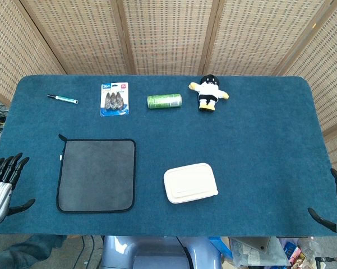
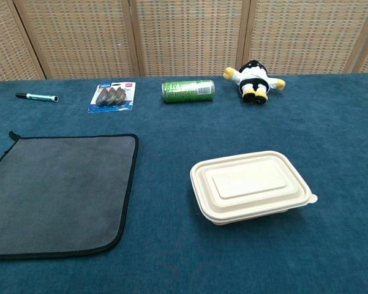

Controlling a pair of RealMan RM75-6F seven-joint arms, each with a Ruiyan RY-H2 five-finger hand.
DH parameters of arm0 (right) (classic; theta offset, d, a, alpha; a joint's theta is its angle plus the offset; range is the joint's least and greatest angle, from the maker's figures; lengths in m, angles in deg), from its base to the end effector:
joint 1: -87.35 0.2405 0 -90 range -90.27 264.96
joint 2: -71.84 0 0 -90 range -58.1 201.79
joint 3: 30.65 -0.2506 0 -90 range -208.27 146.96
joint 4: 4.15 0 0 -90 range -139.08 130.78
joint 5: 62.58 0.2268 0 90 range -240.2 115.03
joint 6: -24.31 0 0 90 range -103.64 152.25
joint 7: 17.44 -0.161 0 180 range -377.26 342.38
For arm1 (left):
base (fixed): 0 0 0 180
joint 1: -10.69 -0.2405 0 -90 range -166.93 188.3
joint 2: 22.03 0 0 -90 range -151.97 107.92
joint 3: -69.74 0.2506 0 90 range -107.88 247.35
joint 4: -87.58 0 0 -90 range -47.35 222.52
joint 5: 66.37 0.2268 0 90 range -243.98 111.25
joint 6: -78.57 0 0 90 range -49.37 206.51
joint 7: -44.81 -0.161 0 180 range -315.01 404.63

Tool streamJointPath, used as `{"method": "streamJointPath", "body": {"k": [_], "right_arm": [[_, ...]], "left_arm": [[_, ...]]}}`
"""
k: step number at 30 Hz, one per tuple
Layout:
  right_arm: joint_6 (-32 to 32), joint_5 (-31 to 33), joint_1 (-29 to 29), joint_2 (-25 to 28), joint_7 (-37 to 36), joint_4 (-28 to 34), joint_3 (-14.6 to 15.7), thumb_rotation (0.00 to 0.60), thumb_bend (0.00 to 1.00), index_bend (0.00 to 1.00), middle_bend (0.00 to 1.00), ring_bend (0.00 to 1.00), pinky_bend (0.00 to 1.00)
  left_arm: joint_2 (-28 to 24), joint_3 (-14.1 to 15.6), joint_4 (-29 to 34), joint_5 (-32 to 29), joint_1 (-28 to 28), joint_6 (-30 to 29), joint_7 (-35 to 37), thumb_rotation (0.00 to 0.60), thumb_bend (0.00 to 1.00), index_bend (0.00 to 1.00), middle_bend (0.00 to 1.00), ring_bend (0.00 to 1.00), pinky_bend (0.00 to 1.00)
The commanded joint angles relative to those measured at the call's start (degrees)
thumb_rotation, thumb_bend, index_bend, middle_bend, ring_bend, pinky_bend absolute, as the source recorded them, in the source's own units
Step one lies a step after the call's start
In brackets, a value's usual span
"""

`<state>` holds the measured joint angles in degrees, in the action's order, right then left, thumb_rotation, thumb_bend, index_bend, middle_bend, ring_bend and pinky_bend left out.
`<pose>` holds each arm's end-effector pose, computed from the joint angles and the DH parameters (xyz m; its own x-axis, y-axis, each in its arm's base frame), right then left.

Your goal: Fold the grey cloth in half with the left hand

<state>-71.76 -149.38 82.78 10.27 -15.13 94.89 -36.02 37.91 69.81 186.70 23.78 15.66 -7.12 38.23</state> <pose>-0.3042 -0.1549 0.1789 0.3811 0.1655 0.9096 -0.9231 0.1227 0.3644 -0.2870 0.1858 0.1426 0.4660 0.0353 0.8841 0.8826 -0.0880 -0.4617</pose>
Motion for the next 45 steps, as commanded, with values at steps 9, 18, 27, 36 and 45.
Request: {"method": "streamJointPath", "body": {"k": [9, 18, 27, 36, 45], "right_arm": [[0.05, 0.4, -0.03, 0.12, -0.14, 0.07, -0.18, 0.6, 0.0, 0.0, 0.0, 0.0, 0.0], [2.5, 4.45, 0.9, -0.21, -0.1, -0.97, -1.61, 0.6, 0.0, 0.0, 0.0, 0.0, 0.0], [4.86, 8.82, 1.94, -0.83, 0.9, -2.01, -3.22, 0.6, 0.0, 0.0, 0.0, 0.0, 0.0], [7.43, 13.1, 2.85, -1.41, 1.04, -3.93, -4.57, 0.6, 0.0, 0.0, 0.0, 0.0, 0.0], [9.29, 16.38, 3.38, -1.57, 0.67, -5.39, -5.62, 0.6, 0.0, 0.0, 0.0, 0.0, 0.0]], "left_arm": [[0.7, -0.48, -0.77, 0.14, 1.27, 1.55, -0.25, 0.6, 0.15, 0.0, 0.0, 0.0, 0.0], [4.04, -3.47, -7.01, 4.24, 12.45, 13.27, -5.2, 0.6, 0.16, 0.0, 0.0, 0.0, 0.0], [10.93, -3.36, -19.99, 17.84, 29.66, 25.63, -2.42, 0.6, 0.16, 0.15, 0.0, 0.0, 0.0], [15.76, -1.25, -24.1, 21.07, 39.75, 34.68, -1.6, 0.6, 0.16, 0.21, 0.0, 0.0, 0.0], [18.84, -1.07, -24.04, 19.06, 47.12, 44.73, -5.76, 0.6, 0.24, 0.22, 0.0, 0.0, 0.0]]}}
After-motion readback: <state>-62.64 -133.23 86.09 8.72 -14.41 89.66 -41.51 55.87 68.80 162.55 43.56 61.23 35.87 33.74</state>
